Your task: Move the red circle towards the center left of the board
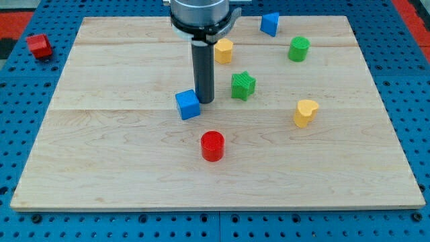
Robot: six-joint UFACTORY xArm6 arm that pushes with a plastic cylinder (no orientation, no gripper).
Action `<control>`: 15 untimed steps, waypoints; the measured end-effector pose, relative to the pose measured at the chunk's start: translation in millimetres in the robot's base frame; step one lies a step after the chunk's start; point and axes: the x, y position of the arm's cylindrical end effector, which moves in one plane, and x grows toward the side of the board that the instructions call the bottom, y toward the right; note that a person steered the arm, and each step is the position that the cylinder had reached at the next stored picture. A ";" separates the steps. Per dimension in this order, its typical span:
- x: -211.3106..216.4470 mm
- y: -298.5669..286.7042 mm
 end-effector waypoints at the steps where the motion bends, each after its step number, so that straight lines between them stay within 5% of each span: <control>1: 26.7 -8.4; 2: 41.2 -23.0; 4: 52.2 65.5; 8: 101.2 -29.5; 11: 142.5 -19.6; 15: 68.2 -118.4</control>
